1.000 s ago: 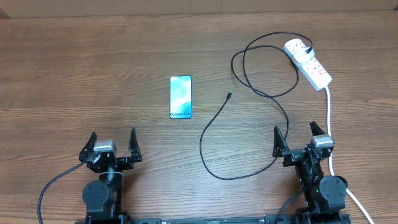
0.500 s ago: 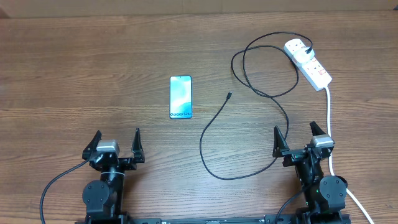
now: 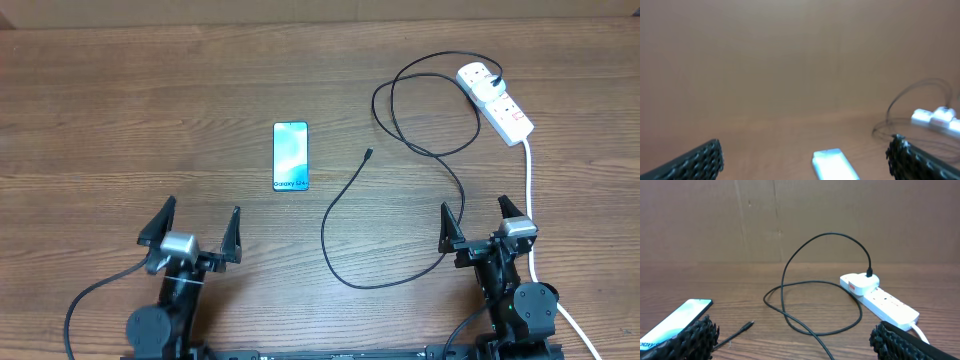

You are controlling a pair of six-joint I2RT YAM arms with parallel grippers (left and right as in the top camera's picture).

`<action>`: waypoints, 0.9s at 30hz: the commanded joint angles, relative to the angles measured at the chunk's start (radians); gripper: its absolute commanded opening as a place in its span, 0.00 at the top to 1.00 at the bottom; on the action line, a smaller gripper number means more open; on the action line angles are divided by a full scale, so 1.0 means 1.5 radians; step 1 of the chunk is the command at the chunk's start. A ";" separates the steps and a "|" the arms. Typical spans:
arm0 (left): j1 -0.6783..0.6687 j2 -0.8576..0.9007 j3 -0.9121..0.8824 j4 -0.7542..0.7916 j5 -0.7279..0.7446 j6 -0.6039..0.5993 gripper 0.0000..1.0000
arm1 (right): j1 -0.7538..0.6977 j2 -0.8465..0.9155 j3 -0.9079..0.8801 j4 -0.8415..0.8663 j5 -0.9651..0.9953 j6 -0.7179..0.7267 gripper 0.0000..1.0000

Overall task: Plug charger to phone and switch on socket
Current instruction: 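Open the left gripper and move it over the phone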

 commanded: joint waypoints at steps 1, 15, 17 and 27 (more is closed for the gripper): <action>-0.004 -0.006 -0.002 0.101 0.066 -0.070 0.00 | -0.002 -0.006 -0.007 0.004 0.001 0.004 0.00; -0.004 0.001 0.127 0.122 0.066 -0.143 0.00 | -0.002 -0.006 -0.007 0.004 0.001 0.004 0.00; -0.004 0.029 0.178 0.079 0.066 -0.142 0.00 | -0.002 -0.006 -0.007 0.004 0.001 0.004 0.00; -0.004 0.371 0.570 -0.369 0.193 -0.022 0.00 | -0.002 -0.006 -0.007 0.004 0.001 0.004 0.00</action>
